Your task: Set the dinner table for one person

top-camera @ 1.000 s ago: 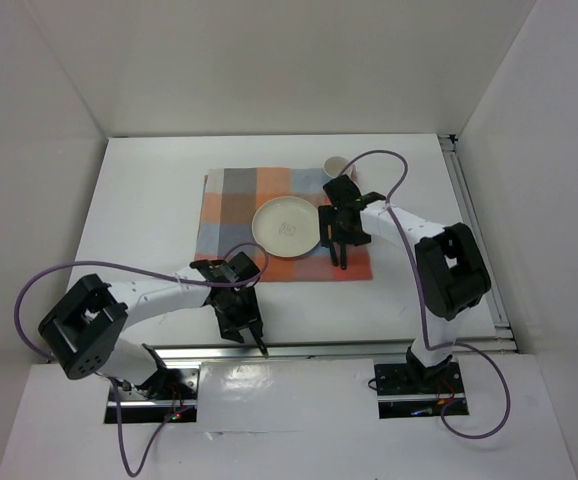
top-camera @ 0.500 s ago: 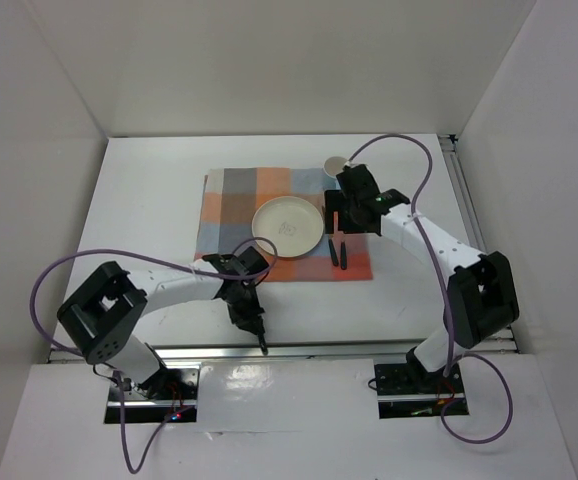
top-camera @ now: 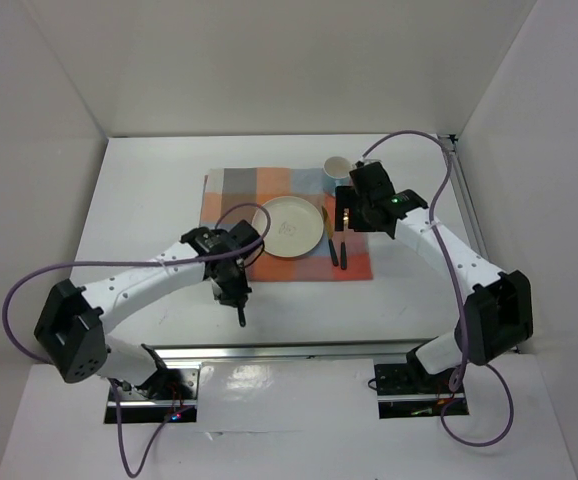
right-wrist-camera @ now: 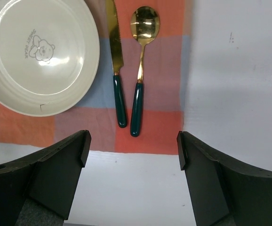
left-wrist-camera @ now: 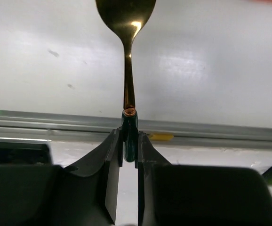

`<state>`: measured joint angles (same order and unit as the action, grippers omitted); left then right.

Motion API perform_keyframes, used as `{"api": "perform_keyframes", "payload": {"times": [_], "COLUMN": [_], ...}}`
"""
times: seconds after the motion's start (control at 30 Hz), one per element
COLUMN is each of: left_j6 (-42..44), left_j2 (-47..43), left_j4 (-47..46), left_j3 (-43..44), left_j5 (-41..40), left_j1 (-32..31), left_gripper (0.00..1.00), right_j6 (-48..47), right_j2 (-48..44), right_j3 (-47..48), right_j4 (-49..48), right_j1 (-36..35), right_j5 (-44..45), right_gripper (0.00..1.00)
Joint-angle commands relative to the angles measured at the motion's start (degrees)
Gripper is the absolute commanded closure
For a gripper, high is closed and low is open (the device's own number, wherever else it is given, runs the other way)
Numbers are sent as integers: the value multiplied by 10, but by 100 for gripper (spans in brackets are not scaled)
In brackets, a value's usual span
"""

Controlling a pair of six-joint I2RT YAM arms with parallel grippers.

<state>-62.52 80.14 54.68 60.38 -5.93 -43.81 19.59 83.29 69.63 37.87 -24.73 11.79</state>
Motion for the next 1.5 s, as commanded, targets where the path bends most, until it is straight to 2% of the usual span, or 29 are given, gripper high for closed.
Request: {"api": "perform_keyframes", "payload": {"times": [0.0, 0.07, 0.1, 0.13, 0.17, 0.33, 0.4, 0.53, 0.7, 0.93, 0.97, 1.0, 1.07, 1.17, 1.2, 1.23, 1.27, 1.33, 1.47], "left_j6": [95, 188, 203, 216, 232, 296, 317, 336, 336, 341, 341, 341, 341, 341, 341, 341, 341, 341, 355], "left_j2": [30, 100, 131, 184, 209, 361, 417, 477, 477, 498, 498, 498, 492, 463, 452, 430, 418, 387, 291], "left_j4": [83, 76, 76, 81, 66, 63, 63, 54, 33, 44, 44, 49, 54, 69, 75, 81, 90, 98, 105], "left_j3": [98, 150, 207, 232, 253, 424, 473, 522, 491, 501, 501, 501, 501, 506, 506, 506, 513, 513, 503], "left_j5": [-96, -111, -125, -171, -181, -199, -169, -142, -111, -92, -92, -92, -92, -98, -98, -103, -103, -95, -79], "left_j1": [42, 74, 89, 113, 124, 175, 194, 199, 199, 199, 199, 199, 199, 199, 199, 199, 199, 199, 199], "left_gripper": [100, 100, 100, 100, 100, 100, 100, 100, 100, 98, 80, 68, 59, 37, 23, 16, 3, 0, 0], "right_j6": [-5, -5, -5, -5, -5, 9, 9, 14, 14, 14, 14, 14, 14, 25, 32, 32, 47, 59, 77], "right_j2": [-34, -48, -48, -56, -63, -63, -58, -58, -63, -63, -63, -63, -68, -80, -90, -97, -115, -134, -168], "right_j3": [-5, -5, -10, -10, -17, -12, -5, -11, -17, -22, -22, -22, -22, -22, -22, -22, -22, -28, -28], "right_j4": [13, 13, 13, 13, 13, 4, 5, 5, 10, 23, 28, 28, 41, 47, 47, 47, 41, 35, 35], "right_j1": [13, 14, 14, 19, 19, 31, 31, 31, 36, 36, 36, 36, 36, 42, 42, 48, 48, 48, 48], "right_j5": [-1, -18, -18, -25, -33, -58, -58, -64, -53, -34, -34, -28, -22, -16, -11, -11, 8, 23, 55], "right_gripper": [13, 13, 13, 13, 13, 12, 12, 11, 11, 5, 5, 1, 1, 0, 0, 0, 0, 0, 0]}}
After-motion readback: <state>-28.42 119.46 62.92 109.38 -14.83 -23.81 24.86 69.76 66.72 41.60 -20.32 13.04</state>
